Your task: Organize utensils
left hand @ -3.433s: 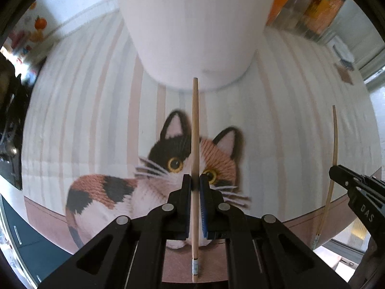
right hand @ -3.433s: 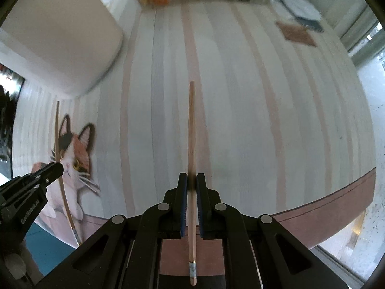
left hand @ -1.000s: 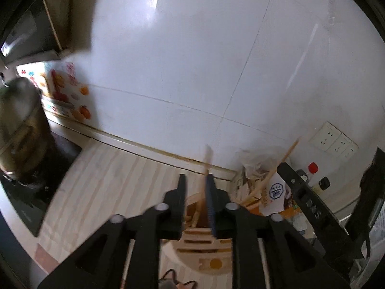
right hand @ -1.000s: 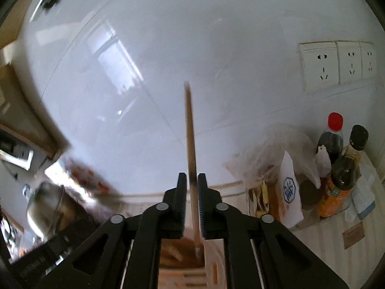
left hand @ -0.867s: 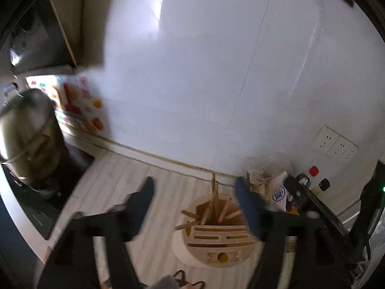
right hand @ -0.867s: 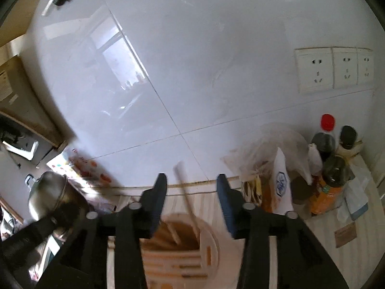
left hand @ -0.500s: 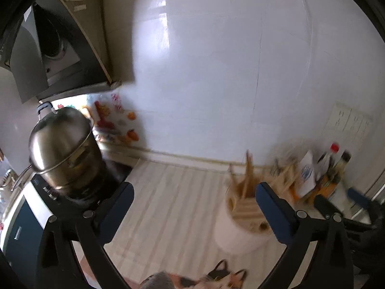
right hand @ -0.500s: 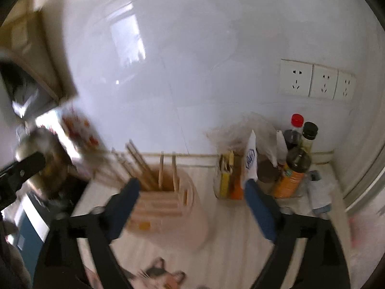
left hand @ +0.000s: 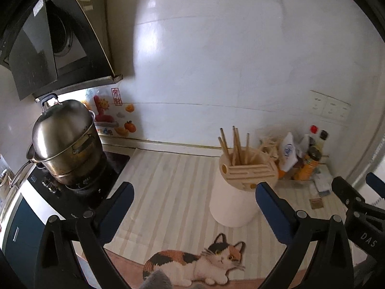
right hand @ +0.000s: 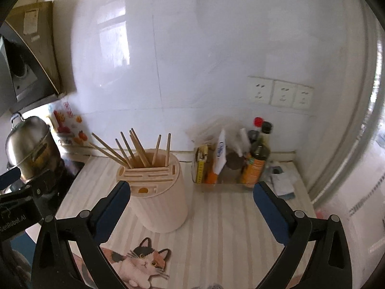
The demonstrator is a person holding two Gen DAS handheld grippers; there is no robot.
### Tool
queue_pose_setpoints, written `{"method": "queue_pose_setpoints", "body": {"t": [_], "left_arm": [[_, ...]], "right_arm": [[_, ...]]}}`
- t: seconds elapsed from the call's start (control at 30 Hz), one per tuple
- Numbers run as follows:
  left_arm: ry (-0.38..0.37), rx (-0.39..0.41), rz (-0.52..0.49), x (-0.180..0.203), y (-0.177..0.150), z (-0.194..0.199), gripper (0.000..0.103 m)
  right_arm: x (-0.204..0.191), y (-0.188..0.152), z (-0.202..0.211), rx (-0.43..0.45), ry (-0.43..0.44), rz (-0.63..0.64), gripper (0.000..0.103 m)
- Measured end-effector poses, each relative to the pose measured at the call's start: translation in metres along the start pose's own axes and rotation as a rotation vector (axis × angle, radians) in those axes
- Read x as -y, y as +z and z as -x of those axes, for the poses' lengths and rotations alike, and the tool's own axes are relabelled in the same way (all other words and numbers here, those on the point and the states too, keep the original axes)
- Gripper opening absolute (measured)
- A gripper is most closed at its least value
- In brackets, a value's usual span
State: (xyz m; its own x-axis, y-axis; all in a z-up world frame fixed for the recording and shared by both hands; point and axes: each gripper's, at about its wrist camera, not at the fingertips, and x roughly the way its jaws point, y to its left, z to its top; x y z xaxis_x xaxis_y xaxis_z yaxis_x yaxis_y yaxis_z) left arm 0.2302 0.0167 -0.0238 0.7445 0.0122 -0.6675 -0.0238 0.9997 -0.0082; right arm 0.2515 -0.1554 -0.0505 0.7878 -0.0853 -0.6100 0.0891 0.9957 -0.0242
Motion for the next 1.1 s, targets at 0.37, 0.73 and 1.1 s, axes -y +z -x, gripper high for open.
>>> {"method": "queue_pose_setpoints", "body": {"t": [0.37,0.73,1.1], "left_arm": [[-0.09,0.075,-0.053,-0.04,-0.022,0.106,0.103],[-0.104,0.129,-0.063,-0.051,-0.034,0.155,0.103],[-0.063,0.07,-0.038,-0.042,-0.037,0.159,0.103]], "right_arm": [[-0.036,-0.029,0.148,0.109,-0.091,-0.067,0.103],[-0.05,-0.044,0.227,0.173,-0.126,-0.078,0.103],[-0.04,-0.044,0.235,0.156,-0.114,-0.073,0.103]]}}
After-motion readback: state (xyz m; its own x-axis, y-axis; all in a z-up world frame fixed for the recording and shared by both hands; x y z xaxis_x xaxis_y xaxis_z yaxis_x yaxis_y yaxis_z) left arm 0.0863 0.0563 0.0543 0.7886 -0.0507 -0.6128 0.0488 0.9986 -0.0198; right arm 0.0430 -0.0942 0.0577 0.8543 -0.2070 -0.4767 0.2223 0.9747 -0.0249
